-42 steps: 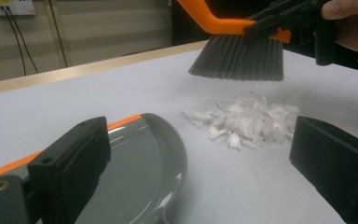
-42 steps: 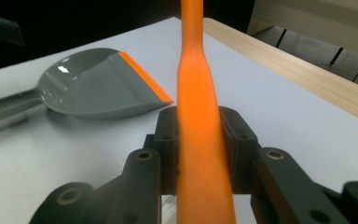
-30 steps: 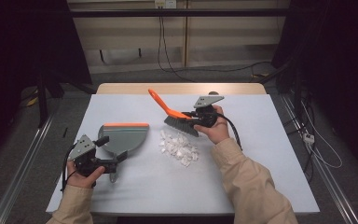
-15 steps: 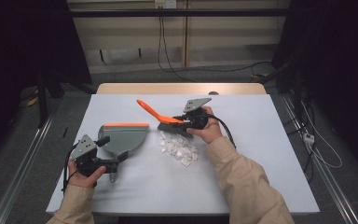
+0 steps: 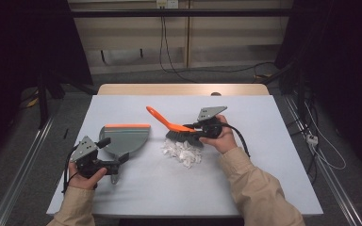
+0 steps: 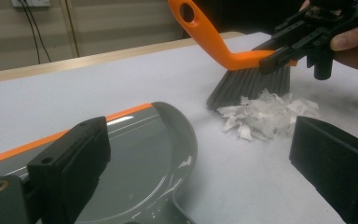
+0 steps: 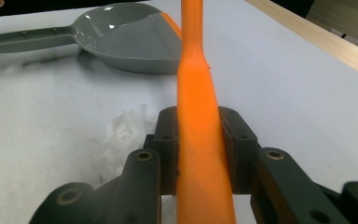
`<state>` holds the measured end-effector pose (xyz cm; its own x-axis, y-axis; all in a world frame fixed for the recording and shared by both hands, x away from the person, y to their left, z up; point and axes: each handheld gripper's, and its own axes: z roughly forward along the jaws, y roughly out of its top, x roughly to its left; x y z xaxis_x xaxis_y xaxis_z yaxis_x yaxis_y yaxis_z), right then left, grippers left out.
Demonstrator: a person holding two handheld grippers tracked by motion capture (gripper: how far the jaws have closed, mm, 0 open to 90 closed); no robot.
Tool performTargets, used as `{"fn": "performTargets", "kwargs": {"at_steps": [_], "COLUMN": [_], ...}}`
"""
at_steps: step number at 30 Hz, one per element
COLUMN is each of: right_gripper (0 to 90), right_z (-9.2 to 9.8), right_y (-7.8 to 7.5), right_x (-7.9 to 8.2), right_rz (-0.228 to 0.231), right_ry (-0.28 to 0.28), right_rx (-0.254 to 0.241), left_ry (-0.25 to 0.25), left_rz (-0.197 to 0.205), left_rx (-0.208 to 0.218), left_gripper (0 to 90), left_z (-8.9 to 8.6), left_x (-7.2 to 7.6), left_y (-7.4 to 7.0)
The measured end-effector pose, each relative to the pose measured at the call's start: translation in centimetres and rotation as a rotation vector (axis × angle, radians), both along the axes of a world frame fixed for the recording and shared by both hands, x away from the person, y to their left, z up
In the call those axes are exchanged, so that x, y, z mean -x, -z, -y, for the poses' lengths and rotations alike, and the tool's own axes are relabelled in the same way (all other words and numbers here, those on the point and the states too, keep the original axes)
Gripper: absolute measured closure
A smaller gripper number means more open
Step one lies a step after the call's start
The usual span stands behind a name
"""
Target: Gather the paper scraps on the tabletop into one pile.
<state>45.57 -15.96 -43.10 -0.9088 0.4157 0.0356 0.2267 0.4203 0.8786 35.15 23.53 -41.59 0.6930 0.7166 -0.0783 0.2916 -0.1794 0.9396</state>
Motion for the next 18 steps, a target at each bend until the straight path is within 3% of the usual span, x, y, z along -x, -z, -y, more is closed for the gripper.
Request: {"fn": "performTargets", "kwargs": {"at_steps": [5,9,13,18], "right_gripper": [71.2,71.2,71.2,71.2], "right_z": [-0.2,0.2,0.7,1.0], "right_y": [-0.6,-1.1,-1.8,-2.2], "right_x": [0.5,0.5,0.5,0.7], "right_rz": [0.030,0.040,0.050,0.051], "right_ry": [0.031,0.068,0.086,0.113], "right_rx": [-0.004,-0.044,-0.064,-0.067], "left_ry": [-0.011,-0.009,-0.005,-0.016], "left_rz": [-0.003,-0.009,-0.033,-0.086], "left_rx": [-0.004,-0.005,-0.009,-0.052], "left_gripper": [4.9,4.9,4.9,5.0], "left_z": [-0.2,-0.3,-0.4,-0.2], "left_x": [-0.1,-0.1,-0.1,-0.1], "left_y": [-0.1,-0.3,-0.5,-0.3]}}
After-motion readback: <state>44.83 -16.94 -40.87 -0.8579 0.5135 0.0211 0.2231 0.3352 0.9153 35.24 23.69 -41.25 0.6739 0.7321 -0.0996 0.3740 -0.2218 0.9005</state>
